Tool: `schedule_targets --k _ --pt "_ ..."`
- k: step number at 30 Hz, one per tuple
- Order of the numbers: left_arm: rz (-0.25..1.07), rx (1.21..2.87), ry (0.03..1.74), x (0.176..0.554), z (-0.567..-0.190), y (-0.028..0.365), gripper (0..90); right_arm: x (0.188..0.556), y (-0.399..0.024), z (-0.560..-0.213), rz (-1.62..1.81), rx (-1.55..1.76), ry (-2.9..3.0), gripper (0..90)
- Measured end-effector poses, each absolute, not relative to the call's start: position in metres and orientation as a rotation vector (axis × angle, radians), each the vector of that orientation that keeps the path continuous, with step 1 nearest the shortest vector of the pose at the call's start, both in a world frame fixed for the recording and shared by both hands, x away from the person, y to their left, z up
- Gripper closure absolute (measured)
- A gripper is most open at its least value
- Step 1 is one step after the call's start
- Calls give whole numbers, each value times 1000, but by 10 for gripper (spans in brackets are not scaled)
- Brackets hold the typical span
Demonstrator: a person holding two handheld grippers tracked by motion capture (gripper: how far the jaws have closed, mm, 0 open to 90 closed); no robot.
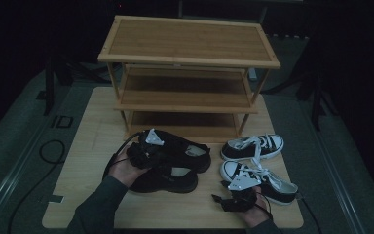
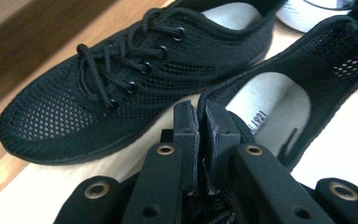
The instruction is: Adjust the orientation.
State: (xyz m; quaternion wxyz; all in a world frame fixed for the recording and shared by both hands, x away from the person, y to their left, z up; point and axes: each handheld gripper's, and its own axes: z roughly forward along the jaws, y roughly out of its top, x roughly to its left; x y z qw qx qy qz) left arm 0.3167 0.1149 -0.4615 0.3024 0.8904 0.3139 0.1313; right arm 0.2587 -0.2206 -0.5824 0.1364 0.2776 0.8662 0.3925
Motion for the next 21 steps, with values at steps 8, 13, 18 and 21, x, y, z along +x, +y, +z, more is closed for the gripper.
schedule_targets --k 8,13,18,21 --pt "370 2330 850 326 -466 108 845 259 -221 -582 1136 804 2508 363" --pt "342 2312 871 330 -469 110 824 259 -221 -582 1136 804 2508 364" --pt "304 2272 883 325 -466 111 698 259 -221 -582 1136 804 2508 364" --pt "310 2266 878 322 -461 109 639 259 -221 -582 1136 802 2507 364"
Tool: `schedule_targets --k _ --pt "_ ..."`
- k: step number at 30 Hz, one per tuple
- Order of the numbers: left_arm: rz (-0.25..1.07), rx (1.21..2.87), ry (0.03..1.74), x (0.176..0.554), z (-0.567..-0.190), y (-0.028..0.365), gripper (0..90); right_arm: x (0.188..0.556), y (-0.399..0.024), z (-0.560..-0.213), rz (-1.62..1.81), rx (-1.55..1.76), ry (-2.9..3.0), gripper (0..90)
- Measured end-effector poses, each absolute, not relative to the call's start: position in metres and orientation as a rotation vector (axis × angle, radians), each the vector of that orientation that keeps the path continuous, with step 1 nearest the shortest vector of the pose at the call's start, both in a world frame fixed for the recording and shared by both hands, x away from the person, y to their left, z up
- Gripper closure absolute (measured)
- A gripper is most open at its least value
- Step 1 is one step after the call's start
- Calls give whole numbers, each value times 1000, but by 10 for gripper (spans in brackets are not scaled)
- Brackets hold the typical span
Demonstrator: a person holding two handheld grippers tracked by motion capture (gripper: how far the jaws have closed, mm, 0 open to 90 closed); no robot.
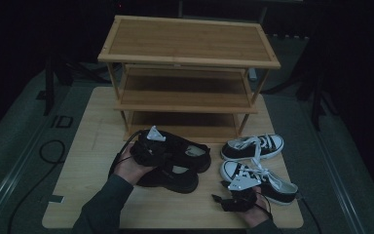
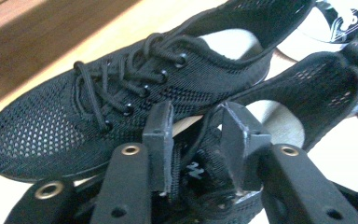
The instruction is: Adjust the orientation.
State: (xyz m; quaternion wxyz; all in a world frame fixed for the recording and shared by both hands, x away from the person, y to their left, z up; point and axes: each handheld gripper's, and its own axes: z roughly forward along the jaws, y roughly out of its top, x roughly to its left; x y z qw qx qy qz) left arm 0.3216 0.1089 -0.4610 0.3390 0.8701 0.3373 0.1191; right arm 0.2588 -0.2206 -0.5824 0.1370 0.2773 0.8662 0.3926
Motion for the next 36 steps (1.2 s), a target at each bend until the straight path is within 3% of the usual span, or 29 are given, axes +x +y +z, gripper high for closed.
schedule_targets --k 6,13,33,36 --pt "286 2242 833 315 -453 103 644 259 -221 -582 1137 803 2507 363" --pt "228 2272 771 307 -456 88 769 259 -221 -582 1137 803 2506 363" --pt "74 2289 626 296 -466 64 741 259 -221 -582 1137 803 2506 363" --pt "87 2317 611 296 -469 61 822 259 -221 -582 1137 803 2506 363"
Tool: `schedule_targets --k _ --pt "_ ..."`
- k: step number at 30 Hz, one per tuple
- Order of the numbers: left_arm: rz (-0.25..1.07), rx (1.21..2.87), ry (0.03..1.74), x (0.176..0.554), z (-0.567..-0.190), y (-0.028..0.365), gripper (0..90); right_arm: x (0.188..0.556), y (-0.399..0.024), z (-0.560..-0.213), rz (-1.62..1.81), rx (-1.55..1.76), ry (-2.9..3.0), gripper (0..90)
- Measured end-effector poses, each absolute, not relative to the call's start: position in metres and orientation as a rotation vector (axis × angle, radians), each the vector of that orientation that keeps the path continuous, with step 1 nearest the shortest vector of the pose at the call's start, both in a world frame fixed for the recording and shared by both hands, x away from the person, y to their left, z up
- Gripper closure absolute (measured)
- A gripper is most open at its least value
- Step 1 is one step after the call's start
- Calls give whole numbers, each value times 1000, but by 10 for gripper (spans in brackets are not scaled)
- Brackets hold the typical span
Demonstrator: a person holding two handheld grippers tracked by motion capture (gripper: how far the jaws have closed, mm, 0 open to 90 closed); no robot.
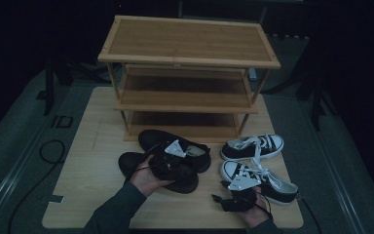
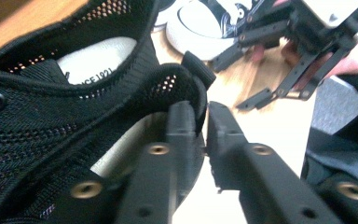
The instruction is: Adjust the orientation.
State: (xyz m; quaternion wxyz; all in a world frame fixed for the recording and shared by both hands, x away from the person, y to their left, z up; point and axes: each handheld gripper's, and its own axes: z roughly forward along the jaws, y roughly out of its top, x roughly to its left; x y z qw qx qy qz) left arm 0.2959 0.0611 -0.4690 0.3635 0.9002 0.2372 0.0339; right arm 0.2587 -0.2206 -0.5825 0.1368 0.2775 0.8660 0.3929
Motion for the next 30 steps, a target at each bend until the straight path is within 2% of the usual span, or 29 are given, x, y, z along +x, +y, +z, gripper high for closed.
schedule_targets --k 1,3,10,24,26,27,28,29,30 --pt "95 2320 601 295 -469 61 861 259 -221 -582 1137 803 2506 363" --pt "103 2326 595 292 -468 63 877 259 -221 -583 1137 803 2506 363" --pt "70 2318 602 281 -470 88 881 259 -221 -582 1136 804 2507 362" --pt "142 2312 766 260 -468 163 873 258 -221 -582 1136 805 2507 362" --pt "144 2311 775 259 -467 165 825 258 -221 -582 1136 806 2507 362" --pt "170 2296 786 257 -466 167 704 258 -221 -582 1137 806 2507 362" --pt "186 2285 793 256 -464 167 704 258 -221 -582 1137 806 2507 362" --pt "206 2275 803 256 -463 169 611 258 -221 -582 1136 805 2507 362" --pt "220 2262 819 257 -461 170 611 258 -221 -582 1136 805 2507 362"
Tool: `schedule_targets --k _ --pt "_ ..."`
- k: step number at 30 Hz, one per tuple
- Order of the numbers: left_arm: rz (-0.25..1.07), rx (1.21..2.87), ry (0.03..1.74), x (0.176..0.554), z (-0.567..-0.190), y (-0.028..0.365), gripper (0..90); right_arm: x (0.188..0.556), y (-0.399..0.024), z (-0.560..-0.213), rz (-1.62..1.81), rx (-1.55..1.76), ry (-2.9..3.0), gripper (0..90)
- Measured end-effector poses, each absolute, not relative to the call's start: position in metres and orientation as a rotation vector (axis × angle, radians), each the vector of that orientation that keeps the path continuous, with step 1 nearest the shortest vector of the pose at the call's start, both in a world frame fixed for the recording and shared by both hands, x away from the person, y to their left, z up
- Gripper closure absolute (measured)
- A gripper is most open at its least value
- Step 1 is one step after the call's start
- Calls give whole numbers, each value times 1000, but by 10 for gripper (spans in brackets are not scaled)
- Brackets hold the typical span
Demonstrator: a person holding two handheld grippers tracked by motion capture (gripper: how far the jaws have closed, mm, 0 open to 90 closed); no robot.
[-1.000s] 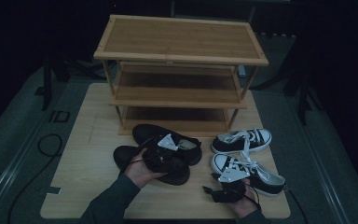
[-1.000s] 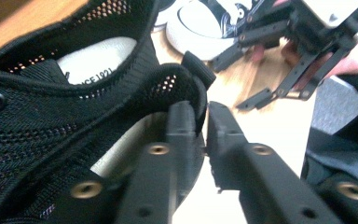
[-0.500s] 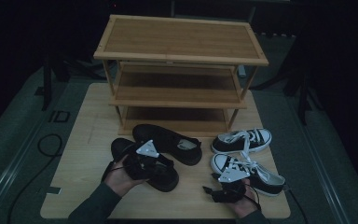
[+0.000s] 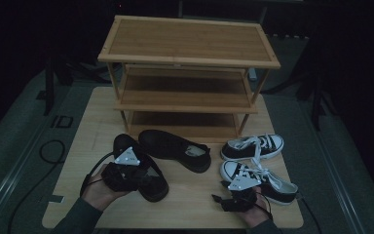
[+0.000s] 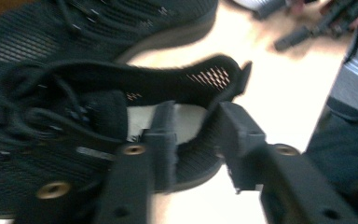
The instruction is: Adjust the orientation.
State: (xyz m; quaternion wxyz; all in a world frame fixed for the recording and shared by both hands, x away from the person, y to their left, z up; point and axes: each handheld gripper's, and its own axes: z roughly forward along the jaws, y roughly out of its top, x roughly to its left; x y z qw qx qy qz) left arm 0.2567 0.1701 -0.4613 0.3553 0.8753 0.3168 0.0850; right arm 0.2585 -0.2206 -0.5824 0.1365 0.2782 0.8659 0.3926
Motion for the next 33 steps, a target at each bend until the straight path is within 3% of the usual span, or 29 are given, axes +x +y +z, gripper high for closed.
schedule_targets --k 2,10,15,18,26,28,33 --pt "242 2212 872 260 -457 176 514 259 -221 -582 1137 805 2506 362" --pt "383 2116 1062 269 -454 185 376 259 -221 -582 1137 804 2506 362" --pt "467 2111 1187 280 -463 178 202 258 -221 -582 1136 805 2508 362" --pt "478 2112 1259 287 -468 175 179 258 -221 -582 1136 805 2508 362" --pt "451 2094 1427 297 -485 173 171 258 -221 -582 1136 805 2508 362" --pt "422 2080 1441 298 -486 174 267 258 -221 -582 1136 805 2508 362" --pt "388 2068 1485 298 -487 174 382 258 -221 -582 1136 805 2508 362"
